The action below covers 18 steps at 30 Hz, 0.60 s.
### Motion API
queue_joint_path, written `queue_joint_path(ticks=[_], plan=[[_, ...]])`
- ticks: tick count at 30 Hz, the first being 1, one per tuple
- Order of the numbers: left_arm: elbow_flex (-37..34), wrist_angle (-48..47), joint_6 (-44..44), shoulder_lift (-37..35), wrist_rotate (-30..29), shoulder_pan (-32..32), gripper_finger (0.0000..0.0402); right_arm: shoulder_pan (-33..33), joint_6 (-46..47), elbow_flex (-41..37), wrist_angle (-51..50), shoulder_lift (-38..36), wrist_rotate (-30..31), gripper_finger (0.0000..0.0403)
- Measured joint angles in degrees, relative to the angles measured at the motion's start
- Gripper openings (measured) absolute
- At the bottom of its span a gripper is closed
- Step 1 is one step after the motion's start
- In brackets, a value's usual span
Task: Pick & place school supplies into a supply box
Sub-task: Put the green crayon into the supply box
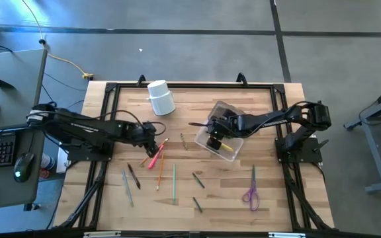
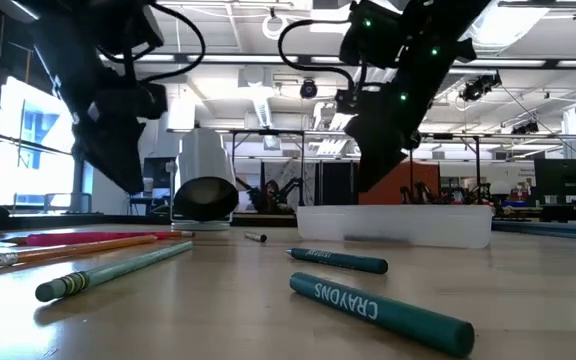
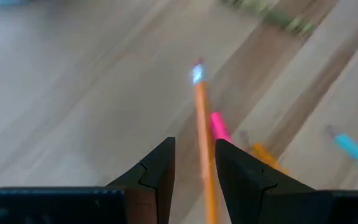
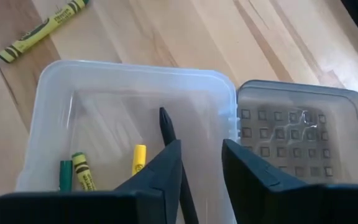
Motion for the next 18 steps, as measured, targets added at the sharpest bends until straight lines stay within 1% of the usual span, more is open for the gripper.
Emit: queue_joint_path(ticks=[2, 5, 9, 14, 18], plan=[[0.02, 6.95, 2.38, 1.93, -0.29, 0.0, 0.015, 0.0, 0.02, 0.0, 0.02, 0.0, -0.11, 0.0094], [0.06, 17.37, 9.22, 4.77, 0.23, 0.03, 0.015, 0.0, 0.02, 0.0, -0.05, 0.0, -0.17, 0.009], [0.1, 26.76, 17.99, 9.59, 4.05, 0.02, 0.015, 0.02, 0.02, 0.0, -0.47, 0.0, -0.73, 0.0087], [0.02, 31.44, 41.2, 14.34, 5.31, 0.02, 0.015, 0.02, 0.02, 0.0, -0.62, 0.0, -1.06, 0.0086], [0.13, 37.06, 53.16, 15.58, 5.59, 0.04, 0.015, 0.02, 0.32, 0.0, -0.62, -0.02, -3.5, 0.0083]])
